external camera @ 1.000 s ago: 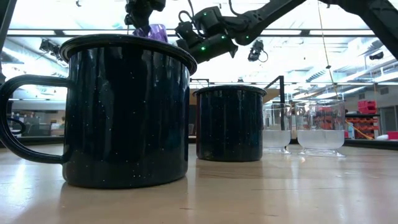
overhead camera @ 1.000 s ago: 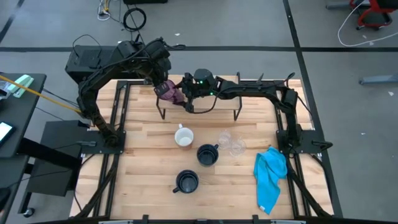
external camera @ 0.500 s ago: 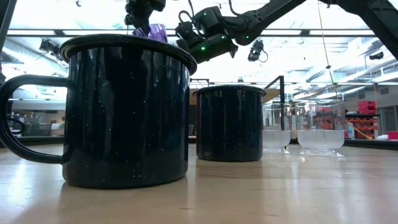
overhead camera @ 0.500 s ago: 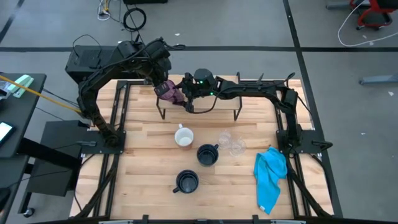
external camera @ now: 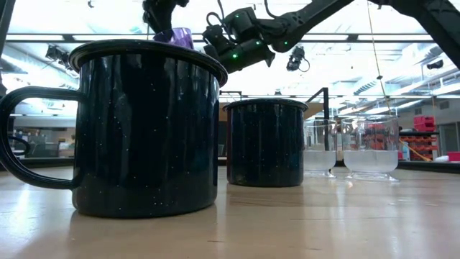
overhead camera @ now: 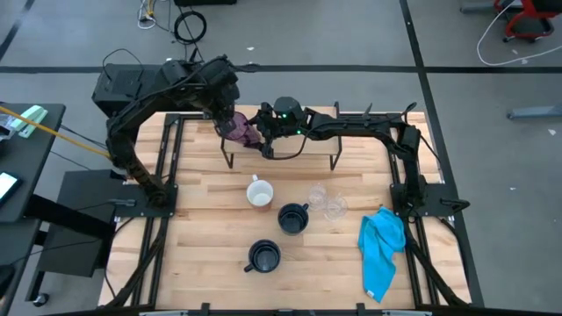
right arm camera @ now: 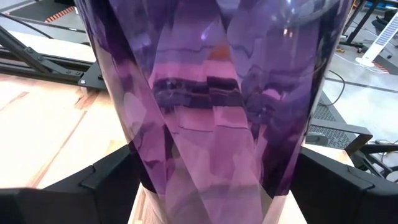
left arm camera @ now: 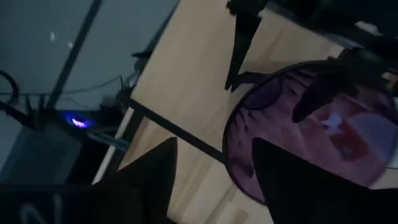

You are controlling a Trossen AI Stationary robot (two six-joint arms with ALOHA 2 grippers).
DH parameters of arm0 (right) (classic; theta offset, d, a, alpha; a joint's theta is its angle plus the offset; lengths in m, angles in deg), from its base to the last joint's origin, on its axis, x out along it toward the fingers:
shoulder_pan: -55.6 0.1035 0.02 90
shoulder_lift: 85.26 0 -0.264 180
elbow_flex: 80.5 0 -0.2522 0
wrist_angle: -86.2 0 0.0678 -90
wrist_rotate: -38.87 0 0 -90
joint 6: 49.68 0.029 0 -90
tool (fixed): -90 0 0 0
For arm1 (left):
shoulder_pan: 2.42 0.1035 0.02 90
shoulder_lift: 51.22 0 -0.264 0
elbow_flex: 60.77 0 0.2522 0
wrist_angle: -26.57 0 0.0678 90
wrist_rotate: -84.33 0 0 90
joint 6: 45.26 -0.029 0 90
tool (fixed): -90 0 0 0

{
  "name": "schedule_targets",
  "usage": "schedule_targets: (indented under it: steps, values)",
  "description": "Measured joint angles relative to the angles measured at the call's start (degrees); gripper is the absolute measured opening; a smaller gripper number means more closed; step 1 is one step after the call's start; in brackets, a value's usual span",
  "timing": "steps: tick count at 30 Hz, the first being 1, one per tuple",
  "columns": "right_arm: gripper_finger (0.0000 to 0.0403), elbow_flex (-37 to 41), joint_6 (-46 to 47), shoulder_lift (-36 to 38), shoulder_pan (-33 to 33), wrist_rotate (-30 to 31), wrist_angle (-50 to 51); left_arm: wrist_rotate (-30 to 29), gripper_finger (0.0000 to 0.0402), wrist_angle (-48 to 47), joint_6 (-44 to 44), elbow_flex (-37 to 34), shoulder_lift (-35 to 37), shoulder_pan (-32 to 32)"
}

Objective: Stack small to large cups/mugs on shelf
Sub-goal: Put the violet cup on the shelf

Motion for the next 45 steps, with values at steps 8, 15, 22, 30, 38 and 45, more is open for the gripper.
schedule_targets:
  steps: [8, 15, 22, 30, 38, 45]
  values:
    - [0.0353, 0.04, 0.53, 0.81, -0.81, -0.04, -0.17, -0.03, 0.023, 7.14, -2.55, 0.0, 7.38, -2.26]
    - [0.0351, 0.38, 4.22, 1.07, -2.39, -3.92, -0.98, 0.0, 0.0205, 17.62, -3.78, -6.17, 15.34, -9.72]
    - [0.0351, 1.36, 6.73, 1.01, -2.49, -4.04, -5.05, -1.57, 0.0177, 38.2, -5.48, -29.79, 29.64, -14.94]
    - [0.0352, 1.33, 8.89, 0.44, -0.45, -3.96, -11.83, -1.54, 0.0164, 50.88, -2.49, -48.62, 43.39, -16.18]
    - [0.0352, 1.27, 13.69, -1.88, 1.27, -1.2, -17.61, -1.51, 0.016, 61.36, -1.84, -61.37, 52.65, -17.58]
    - [0.0353, 1.25, 14.4, -4.3, 2.9, 3.05, -21.0, -1.49, 0.0156, 65.67, 1.97, -69.55, 58.68, -19.88]
